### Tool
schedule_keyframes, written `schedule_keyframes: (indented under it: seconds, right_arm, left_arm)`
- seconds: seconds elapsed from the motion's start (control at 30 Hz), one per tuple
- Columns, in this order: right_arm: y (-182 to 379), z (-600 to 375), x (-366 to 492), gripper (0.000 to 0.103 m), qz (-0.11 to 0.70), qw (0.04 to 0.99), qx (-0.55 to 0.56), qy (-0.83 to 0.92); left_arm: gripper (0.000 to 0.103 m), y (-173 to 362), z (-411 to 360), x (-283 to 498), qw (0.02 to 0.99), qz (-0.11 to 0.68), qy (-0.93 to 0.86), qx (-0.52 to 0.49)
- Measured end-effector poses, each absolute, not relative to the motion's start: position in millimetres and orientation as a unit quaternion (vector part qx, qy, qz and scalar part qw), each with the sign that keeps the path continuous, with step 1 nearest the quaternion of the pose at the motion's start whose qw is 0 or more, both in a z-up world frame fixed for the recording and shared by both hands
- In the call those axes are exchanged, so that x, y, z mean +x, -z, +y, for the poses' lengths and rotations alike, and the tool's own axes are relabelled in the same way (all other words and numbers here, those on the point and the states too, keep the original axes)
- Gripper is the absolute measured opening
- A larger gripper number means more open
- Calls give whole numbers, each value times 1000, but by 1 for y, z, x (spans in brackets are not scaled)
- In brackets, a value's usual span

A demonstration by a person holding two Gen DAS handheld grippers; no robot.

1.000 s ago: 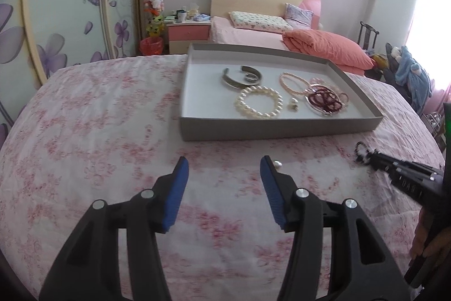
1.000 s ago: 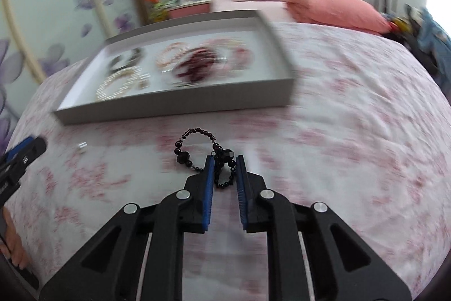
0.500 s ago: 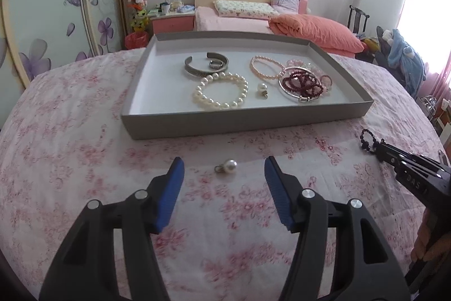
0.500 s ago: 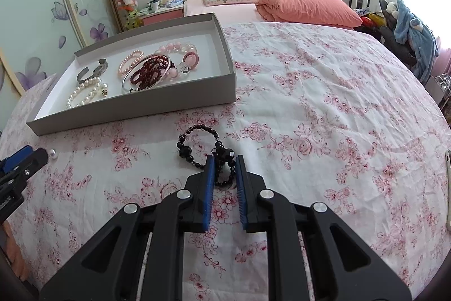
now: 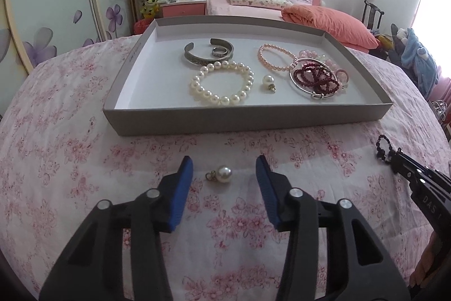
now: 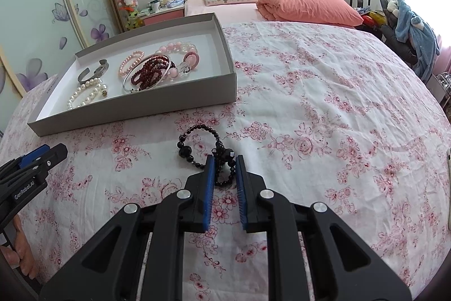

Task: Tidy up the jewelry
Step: 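Grasp and lift the black bead bracelet with the right gripper while the left gripper approaches the pearl earring, then close the left gripper on the pearl earring while the right gripper holds the black bracelet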

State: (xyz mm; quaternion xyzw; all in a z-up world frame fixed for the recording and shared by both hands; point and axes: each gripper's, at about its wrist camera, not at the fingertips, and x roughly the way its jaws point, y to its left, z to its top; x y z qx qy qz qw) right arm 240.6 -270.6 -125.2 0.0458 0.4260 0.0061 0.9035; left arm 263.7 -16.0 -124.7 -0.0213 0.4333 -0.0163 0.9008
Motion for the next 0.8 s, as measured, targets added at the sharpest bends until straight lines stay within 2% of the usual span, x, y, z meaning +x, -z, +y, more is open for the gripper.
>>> schedule_keyframes:
  seconds: [0.27,0.47,0.8]
  right_arm:
    - [125,-271,241,16,426,904,45,-6]
    - [125,-271,241,16,426,904,46,-6]
    - [125,-271,241,16,426,903,48,-7]
  left_arm:
    - [21,124,-15,266,901,434,-11,-17]
    - [16,123,-9,264,901,433,-12,-27]
    - [16,122,21,247,901,431,-10,-55]
